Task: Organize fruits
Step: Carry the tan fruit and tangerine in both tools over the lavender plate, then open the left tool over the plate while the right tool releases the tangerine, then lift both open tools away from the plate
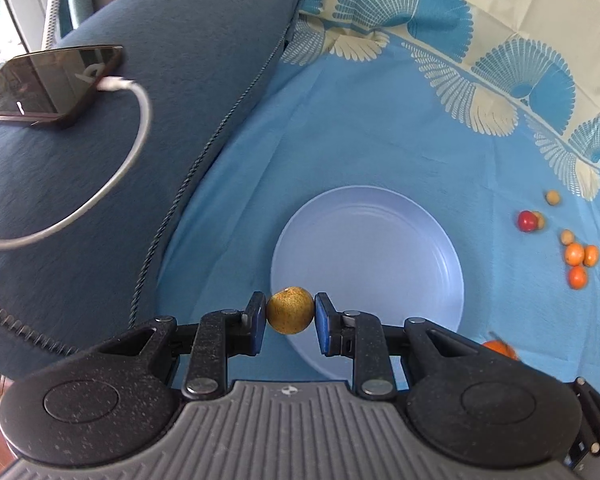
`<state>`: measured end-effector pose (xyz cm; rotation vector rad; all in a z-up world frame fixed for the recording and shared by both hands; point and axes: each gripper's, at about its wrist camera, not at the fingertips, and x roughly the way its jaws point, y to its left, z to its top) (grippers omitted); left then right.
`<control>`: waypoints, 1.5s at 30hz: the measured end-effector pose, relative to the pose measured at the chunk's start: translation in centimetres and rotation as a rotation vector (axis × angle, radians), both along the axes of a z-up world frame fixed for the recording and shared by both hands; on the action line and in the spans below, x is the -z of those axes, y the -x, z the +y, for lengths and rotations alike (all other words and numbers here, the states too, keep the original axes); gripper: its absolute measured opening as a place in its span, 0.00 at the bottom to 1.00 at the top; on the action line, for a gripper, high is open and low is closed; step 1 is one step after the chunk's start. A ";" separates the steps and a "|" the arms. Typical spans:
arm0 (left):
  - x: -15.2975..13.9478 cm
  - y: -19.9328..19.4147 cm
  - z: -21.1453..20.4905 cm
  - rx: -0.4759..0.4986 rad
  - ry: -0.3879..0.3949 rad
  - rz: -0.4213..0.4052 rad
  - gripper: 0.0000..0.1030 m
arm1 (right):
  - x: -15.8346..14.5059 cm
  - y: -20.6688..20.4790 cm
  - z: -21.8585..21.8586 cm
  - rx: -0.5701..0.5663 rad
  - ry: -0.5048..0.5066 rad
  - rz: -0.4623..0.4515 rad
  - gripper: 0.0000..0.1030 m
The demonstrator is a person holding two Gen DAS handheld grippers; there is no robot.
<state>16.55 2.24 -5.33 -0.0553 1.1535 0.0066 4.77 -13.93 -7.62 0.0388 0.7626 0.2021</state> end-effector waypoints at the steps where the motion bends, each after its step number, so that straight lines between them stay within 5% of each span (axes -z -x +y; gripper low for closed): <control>1: 0.3 -0.5 -0.2 0.002 -0.004 0.003 0.28 | 0.4 -0.5 0.2 -0.003 0.000 0.007 0.37; 17: 5.4 -4.7 -2.9 0.075 -0.100 0.041 0.28 | 5.2 -5.8 2.1 -0.047 0.047 0.105 0.38; 19: 5.6 -4.9 -2.9 0.103 -0.107 0.046 0.54 | 5.3 -6.2 2.2 -0.053 0.044 0.104 0.38; 20: 5.5 -4.9 -2.8 0.111 -0.106 0.042 0.87 | 5.2 -6.4 2.1 -0.054 0.037 0.101 0.40; 21: 5.2 -4.7 -2.7 0.111 -0.103 0.023 0.99 | 5.0 -6.4 2.1 -0.054 0.030 0.090 0.53; 24: 3.9 -3.5 -2.5 0.117 -0.104 -0.047 1.00 | 3.7 -6.0 1.9 -0.030 0.048 0.026 0.86; 29: 2.0 -0.2 -2.4 0.115 -0.183 -0.095 1.00 | 1.4 -3.5 1.2 -0.046 0.089 -0.011 0.97; 36: -0.7 6.4 -1.1 0.096 -0.255 -0.129 1.00 | -0.9 2.4 0.5 -0.039 0.082 -0.006 0.99; 45: -2.3 11.9 -1.1 0.066 -0.248 -0.169 1.00 | -4.2 7.5 -0.2 0.016 0.087 -0.114 0.99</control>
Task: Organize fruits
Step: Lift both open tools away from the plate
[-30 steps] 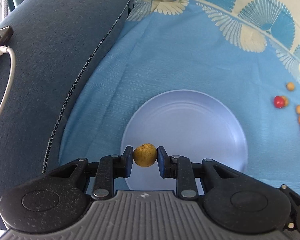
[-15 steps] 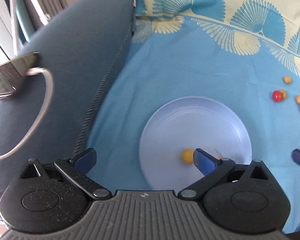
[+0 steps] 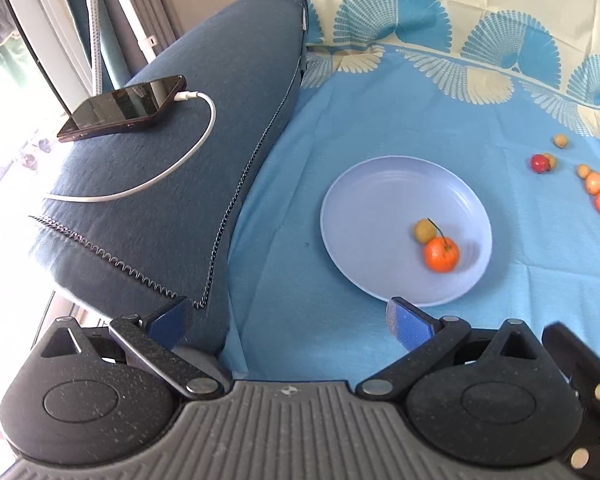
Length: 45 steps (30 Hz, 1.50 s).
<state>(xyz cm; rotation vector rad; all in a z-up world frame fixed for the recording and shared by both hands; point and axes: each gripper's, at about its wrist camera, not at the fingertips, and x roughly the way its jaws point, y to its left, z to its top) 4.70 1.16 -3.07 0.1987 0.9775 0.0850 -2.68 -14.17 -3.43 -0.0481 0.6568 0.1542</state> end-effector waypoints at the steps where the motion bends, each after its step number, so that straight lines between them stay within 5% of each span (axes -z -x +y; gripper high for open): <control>1: -0.3 0.5 -0.2 0.007 -0.001 -0.010 1.00 | -0.3 0.4 -0.1 0.004 0.003 -0.006 0.99; 17: -2.8 3.7 -1.1 0.047 -0.013 -0.103 1.00 | -2.2 3.9 -0.3 0.021 -0.002 -0.085 0.99; 45: -2.6 3.7 -1.2 0.056 -0.026 -0.096 1.00 | -1.9 3.7 0.4 0.021 0.005 -0.067 0.99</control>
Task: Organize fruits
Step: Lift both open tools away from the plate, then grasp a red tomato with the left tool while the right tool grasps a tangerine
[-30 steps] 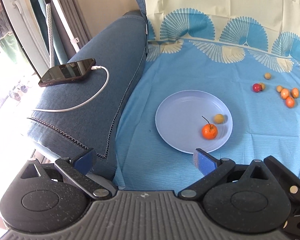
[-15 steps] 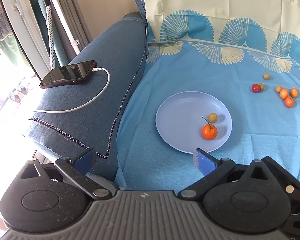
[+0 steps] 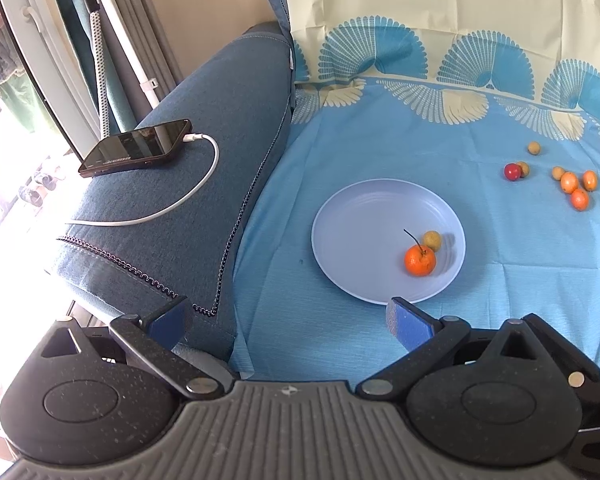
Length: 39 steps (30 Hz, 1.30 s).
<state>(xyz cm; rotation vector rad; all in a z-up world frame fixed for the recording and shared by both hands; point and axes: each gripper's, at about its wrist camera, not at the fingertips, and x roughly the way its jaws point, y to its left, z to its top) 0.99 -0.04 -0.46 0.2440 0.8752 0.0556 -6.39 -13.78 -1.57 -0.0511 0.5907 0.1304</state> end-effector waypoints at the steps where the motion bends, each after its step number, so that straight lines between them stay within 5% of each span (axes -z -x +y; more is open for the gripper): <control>1: 0.0 0.0 0.0 0.001 -0.001 0.001 1.00 | 0.0 0.0 0.0 0.000 -0.001 0.001 0.99; 21: 0.8 -1.2 -3.5 0.057 -0.019 0.087 1.00 | 1.6 0.3 -4.2 0.110 -0.112 0.014 0.99; 30: 1.0 -4.0 -9.2 0.128 -0.022 0.090 1.00 | 2.5 0.9 -10.9 0.372 -0.167 -0.038 1.00; 39: 2.7 -10.3 -18.8 0.285 0.006 0.076 1.00 | 6.7 -0.8 -18.8 0.609 -0.155 -0.006 0.99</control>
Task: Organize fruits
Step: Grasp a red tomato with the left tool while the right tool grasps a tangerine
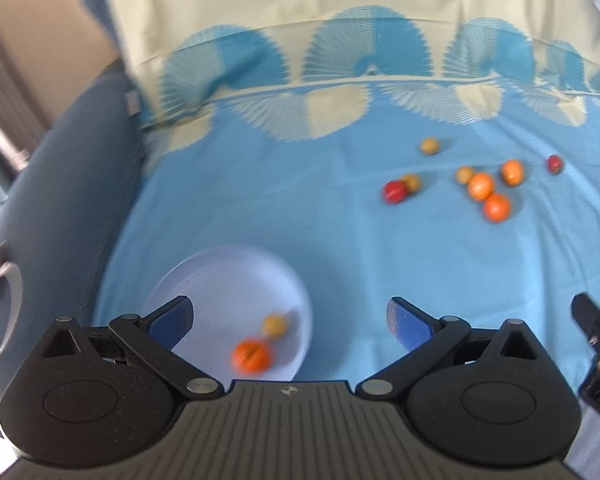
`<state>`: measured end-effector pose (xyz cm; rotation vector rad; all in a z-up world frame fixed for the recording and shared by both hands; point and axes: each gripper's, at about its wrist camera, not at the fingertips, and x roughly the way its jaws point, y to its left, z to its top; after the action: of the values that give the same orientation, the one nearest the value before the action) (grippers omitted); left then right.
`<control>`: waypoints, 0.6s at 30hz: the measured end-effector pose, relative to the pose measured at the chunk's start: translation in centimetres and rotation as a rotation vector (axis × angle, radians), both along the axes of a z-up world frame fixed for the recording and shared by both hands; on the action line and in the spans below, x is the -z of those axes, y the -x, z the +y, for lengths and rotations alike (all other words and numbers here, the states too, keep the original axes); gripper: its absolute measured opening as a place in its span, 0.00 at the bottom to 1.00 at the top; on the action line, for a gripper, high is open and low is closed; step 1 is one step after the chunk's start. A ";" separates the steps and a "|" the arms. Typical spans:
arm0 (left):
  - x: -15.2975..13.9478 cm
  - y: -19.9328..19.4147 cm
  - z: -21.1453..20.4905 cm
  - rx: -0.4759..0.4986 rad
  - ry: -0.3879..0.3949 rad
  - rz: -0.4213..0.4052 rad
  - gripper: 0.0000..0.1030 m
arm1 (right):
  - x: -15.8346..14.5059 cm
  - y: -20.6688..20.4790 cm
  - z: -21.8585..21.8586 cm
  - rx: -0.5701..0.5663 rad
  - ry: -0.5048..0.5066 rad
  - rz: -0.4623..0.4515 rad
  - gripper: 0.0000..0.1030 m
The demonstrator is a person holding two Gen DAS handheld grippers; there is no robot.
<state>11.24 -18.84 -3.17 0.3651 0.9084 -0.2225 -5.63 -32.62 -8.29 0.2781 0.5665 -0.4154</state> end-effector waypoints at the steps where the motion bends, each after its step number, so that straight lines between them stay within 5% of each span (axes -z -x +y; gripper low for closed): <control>1: 0.6 -1.1 -1.1 0.012 0.002 0.011 1.00 | 0.7 -0.6 -0.9 0.013 0.004 0.010 0.99; 8: 6.7 -9.1 -6.6 0.047 0.018 0.128 1.00 | 6.3 -6.9 -6.5 0.034 0.011 0.072 0.99; 18: 13.7 -16.7 -11.8 0.150 0.036 0.085 1.00 | 12.6 -17.4 -8.9 -0.076 0.005 0.163 0.99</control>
<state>27.97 -30.69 -16.82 0.3930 0.9606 -0.3945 11.78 -41.53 -20.92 0.2186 0.7332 -0.3681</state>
